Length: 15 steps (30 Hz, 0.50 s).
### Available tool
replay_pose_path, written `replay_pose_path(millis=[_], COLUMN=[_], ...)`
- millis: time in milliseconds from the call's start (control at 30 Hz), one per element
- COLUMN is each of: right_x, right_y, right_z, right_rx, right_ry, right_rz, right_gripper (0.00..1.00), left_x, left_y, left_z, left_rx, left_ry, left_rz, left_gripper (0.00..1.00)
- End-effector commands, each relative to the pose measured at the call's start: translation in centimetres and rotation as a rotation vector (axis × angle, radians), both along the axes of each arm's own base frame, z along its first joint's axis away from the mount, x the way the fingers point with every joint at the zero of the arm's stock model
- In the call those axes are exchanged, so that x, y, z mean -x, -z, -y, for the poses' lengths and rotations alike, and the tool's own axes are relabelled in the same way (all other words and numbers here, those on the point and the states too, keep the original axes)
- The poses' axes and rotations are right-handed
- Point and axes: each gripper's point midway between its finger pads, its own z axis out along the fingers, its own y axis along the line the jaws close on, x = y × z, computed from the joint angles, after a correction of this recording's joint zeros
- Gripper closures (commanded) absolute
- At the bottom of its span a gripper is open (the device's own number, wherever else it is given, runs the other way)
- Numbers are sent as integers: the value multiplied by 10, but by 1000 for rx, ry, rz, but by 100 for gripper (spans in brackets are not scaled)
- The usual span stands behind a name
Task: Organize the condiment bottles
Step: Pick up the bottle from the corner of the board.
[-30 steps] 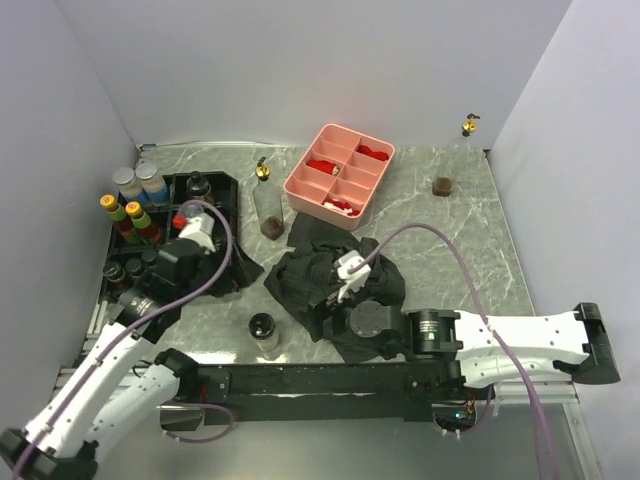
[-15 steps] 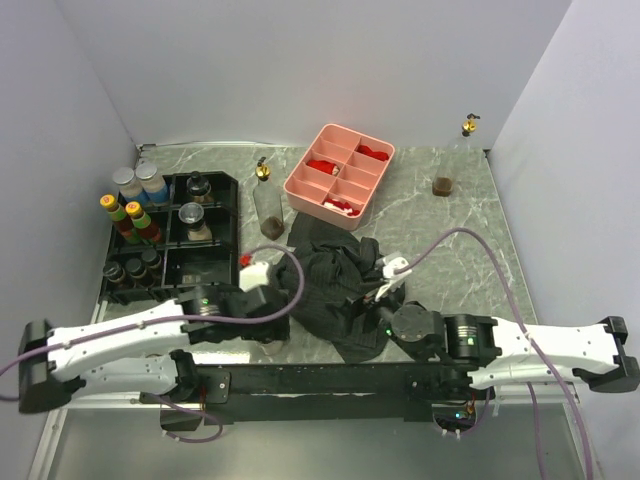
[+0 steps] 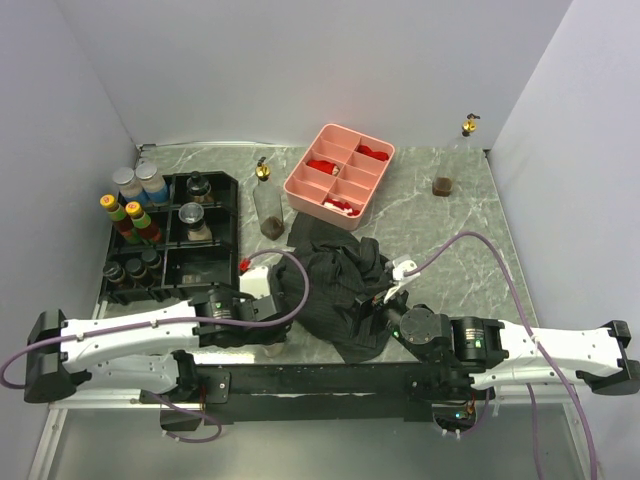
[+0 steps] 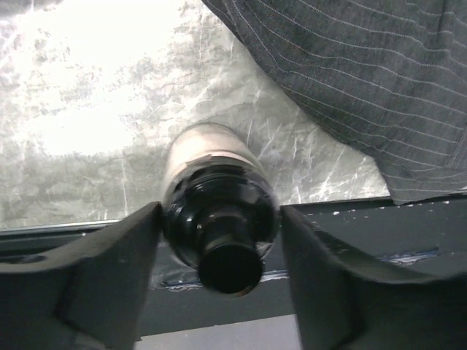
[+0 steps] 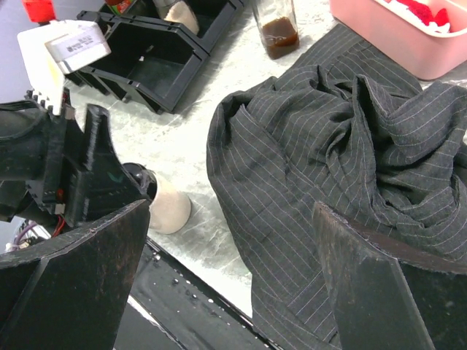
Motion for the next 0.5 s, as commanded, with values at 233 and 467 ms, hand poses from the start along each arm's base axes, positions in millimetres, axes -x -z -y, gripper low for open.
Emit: replay_pose_path(millis=[233, 467], right_x=[0, 3], right_y=[-9, -13], right_z=[4, 1], right_rx=[-55, -79], right_ry=[15, -5], right_rz=[-6, -13], right_gripper=[0, 0], left_x=[-8, -53], left_y=[-33, -110], left_z=[-18, -24], left_rx=[64, 89], left_ry=[-67, -180], left_rz=[82, 280], left_gripper=[73, 99])
